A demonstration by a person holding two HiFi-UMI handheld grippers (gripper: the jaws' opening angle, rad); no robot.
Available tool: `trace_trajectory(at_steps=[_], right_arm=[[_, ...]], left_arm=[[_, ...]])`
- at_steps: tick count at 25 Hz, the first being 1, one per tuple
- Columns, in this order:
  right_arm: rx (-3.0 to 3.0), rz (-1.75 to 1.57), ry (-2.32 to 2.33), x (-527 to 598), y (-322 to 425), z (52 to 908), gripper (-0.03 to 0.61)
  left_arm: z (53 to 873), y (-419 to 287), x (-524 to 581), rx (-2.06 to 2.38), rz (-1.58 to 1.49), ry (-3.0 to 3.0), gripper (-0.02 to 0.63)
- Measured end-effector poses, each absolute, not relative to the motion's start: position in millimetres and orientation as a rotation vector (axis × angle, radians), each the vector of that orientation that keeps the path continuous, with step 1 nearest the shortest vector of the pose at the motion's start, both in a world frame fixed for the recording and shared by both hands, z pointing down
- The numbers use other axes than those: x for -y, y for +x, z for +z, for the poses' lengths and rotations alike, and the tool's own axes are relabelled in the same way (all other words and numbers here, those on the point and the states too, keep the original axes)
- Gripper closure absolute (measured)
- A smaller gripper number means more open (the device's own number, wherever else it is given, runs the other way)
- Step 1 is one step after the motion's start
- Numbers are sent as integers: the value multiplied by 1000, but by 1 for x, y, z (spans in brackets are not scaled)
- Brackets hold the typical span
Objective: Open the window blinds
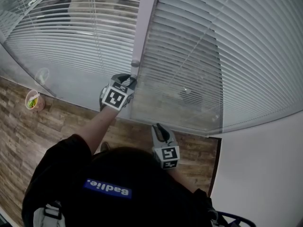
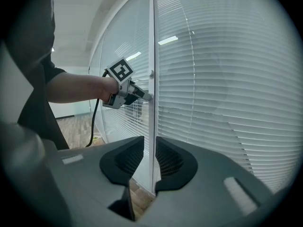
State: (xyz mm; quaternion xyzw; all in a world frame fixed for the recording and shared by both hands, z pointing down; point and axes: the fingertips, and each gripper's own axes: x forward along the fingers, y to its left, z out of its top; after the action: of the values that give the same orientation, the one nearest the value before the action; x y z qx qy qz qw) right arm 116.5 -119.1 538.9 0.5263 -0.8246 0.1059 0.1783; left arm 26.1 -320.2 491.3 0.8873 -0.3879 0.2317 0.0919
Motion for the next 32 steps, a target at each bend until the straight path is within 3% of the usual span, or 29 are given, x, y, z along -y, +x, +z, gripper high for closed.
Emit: trace_trajectory(at_steps=[5,10,13,18,32], right_arm=[[2333,328,1464,119,115,540,482],[2338,310,1466,120,117,539,481],[2341,310,1472,120,118,538,482],[2335,311,1476,119,121,538,488],[2333,316,1494,119,121,541,514]], left_arm=[[482,22,320,832,-123,2203,417],[493,20,323,714,-355,1926,427],[491,17,325,676,-468,1834,470],[490,17,326,690,-446,1856,489],[490,21,324,956,116,2284,486]])
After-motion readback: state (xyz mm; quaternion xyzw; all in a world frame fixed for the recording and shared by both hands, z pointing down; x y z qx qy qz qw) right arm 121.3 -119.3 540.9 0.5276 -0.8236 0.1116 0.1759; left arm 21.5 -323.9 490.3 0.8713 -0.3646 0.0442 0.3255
